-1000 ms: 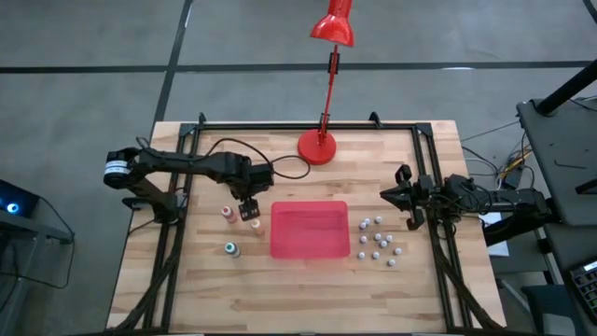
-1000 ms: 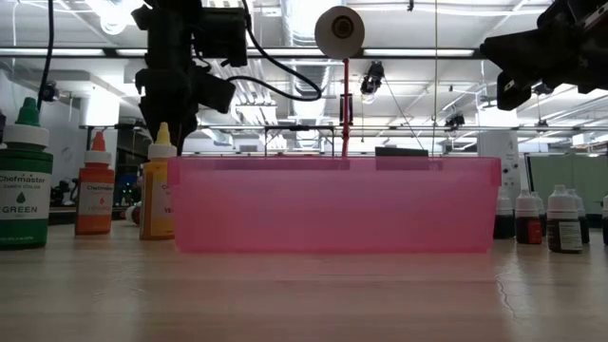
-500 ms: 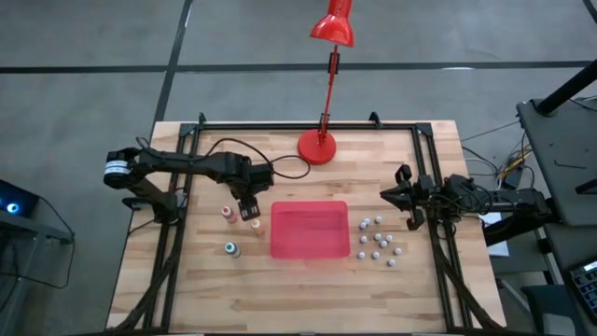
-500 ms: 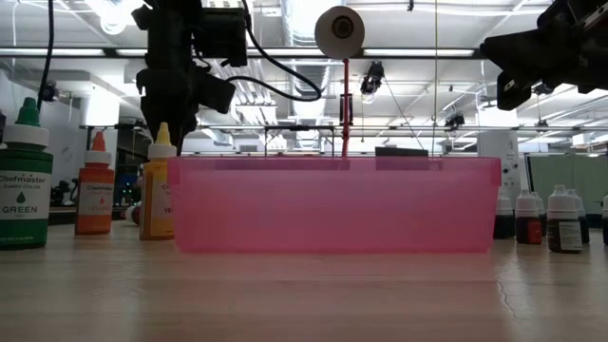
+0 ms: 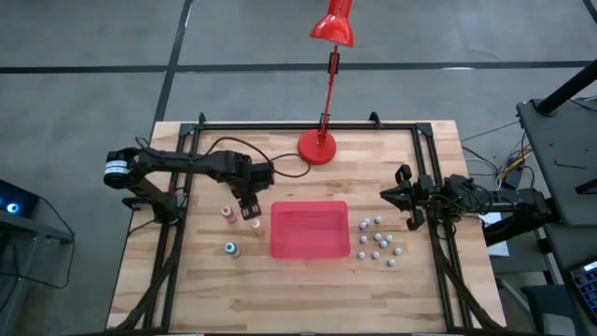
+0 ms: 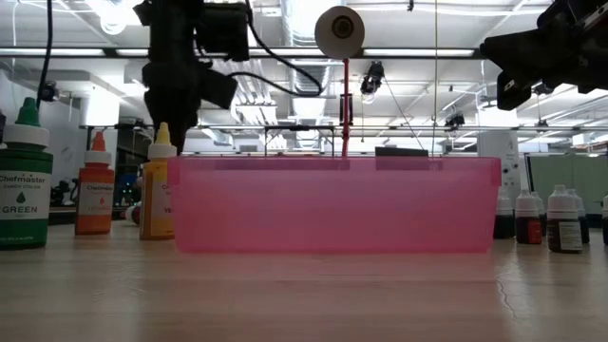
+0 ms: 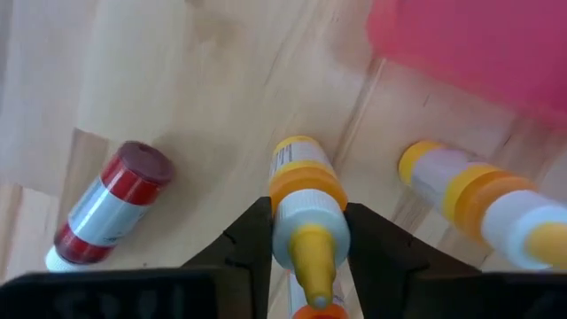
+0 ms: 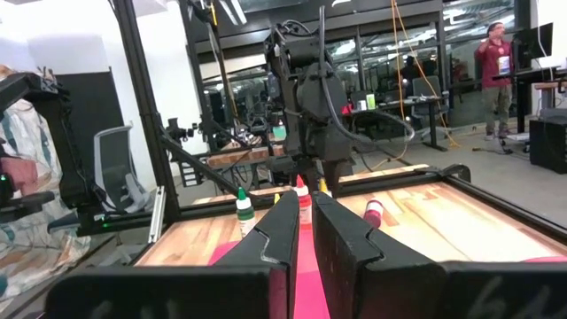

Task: Pick & Place food coloring
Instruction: Put the top large yellow food coloring bottle into the red bin

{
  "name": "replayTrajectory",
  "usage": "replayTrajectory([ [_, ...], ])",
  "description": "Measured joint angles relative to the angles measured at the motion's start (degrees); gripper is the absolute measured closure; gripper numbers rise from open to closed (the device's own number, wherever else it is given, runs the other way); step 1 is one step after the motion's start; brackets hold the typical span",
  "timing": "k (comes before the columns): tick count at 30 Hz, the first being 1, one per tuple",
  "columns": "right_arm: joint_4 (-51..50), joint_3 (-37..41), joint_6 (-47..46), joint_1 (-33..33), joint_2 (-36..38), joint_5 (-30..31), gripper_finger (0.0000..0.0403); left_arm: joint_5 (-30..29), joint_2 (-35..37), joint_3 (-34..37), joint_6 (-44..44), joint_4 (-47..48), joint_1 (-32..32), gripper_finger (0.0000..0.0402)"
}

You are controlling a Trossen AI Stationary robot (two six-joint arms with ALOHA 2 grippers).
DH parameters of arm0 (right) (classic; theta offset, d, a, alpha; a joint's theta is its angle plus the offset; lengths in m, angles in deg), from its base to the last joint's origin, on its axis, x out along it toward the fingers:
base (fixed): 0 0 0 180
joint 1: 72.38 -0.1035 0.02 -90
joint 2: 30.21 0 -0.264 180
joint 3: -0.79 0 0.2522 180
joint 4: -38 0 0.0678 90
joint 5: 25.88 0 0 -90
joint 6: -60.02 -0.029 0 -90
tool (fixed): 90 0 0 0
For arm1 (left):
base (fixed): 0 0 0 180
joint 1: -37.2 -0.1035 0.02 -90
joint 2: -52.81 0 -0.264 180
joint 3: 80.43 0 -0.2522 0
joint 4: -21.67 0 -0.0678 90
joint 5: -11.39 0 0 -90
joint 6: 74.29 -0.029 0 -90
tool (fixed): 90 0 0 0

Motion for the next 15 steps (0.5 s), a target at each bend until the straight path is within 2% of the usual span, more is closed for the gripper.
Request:
replayTrajectory([
  [8,0.0,0.0,0.0,0.0,0.0,-0.02,0.0374,-0.03,0.09,-8.97,-0.04,5.54,-0.13,0.0308],
  [15,0.02,0.0,0.0,0.02,0.0,-0.01,0.0374,-1.07,0.07,-19.48,0.87,9.53,-0.13,0.0308],
])
